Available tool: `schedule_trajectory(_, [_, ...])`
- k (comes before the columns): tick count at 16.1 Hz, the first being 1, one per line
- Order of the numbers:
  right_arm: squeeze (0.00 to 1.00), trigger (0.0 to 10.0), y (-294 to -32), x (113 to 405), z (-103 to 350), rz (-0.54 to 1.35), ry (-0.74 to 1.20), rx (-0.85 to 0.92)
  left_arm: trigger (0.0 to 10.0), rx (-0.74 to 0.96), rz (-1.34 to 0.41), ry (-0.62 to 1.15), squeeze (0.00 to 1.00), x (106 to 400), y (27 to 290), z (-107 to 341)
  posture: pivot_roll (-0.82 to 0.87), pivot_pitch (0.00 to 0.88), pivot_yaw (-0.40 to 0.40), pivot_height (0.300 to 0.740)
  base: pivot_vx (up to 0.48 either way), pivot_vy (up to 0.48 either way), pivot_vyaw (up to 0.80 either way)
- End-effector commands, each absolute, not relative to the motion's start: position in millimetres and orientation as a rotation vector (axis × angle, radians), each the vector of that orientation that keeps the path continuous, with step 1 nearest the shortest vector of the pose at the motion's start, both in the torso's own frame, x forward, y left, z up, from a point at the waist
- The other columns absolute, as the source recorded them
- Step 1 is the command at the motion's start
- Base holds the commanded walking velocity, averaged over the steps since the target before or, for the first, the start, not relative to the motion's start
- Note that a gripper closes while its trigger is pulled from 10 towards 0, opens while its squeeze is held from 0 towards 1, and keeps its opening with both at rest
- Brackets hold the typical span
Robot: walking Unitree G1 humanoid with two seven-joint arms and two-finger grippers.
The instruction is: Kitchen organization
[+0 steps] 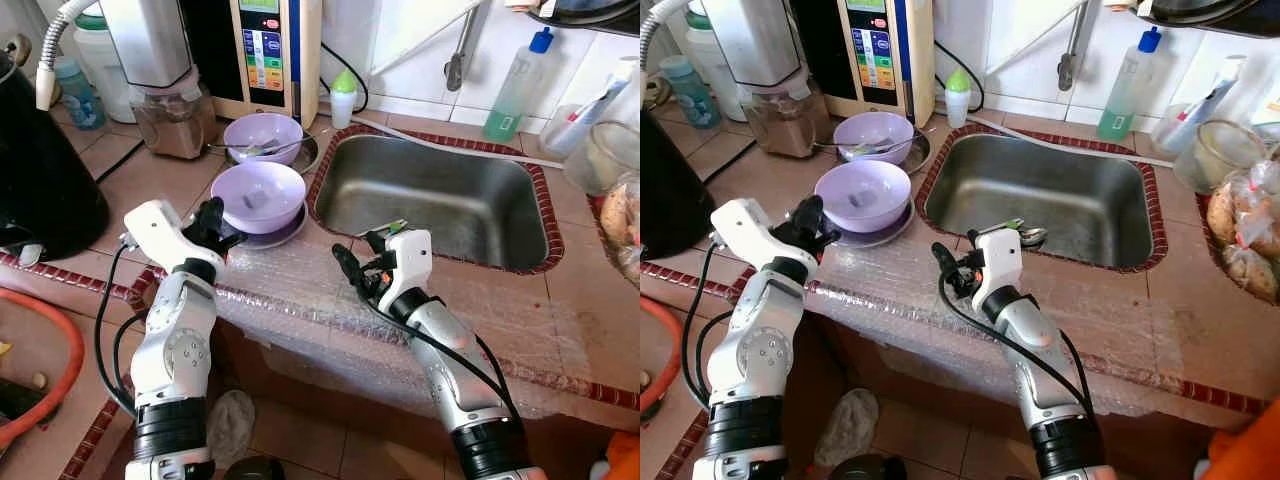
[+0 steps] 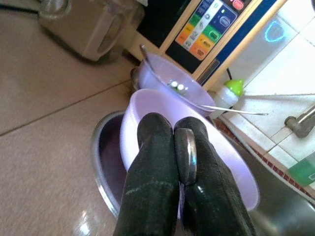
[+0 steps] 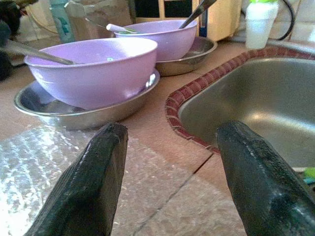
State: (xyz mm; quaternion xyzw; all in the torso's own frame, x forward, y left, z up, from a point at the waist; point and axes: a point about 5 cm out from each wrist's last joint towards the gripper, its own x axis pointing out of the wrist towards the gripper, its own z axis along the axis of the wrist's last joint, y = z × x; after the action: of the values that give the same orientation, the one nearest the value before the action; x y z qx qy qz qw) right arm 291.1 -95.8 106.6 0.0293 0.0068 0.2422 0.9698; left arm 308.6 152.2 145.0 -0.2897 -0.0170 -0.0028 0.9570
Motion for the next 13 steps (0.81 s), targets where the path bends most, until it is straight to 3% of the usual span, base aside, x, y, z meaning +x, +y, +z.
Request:
schedule_trajectory(1, [0.0, 10.0, -93, 293, 109, 0.508, 0.005, 0.031, 0.0, -0.564, -0.005, -0.043, 0.0, 310, 153, 149, -0.03, 0.0, 0.038, 0.74, 0.0, 0.0, 0.0])
schedule_trajectory(7, [0.0, 10.0, -95, 294, 114, 0.519, -0.029, 0.084, 0.0, -0.496, -0.087, -0.114, 0.0, 309, 149, 169, -0.03, 0.0, 0.043, 0.74, 0.0, 0.0, 0.0])
schedule_trajectory(13, [0.0, 10.0, -103, 293, 116, 0.538, -0.077, -0.045, 0.0, -0.145, -0.389, -0.237, 0.0, 295, 135, 202, -0.04, 0.0, 0.042, 0.74, 0.0, 0.0, 0.0])
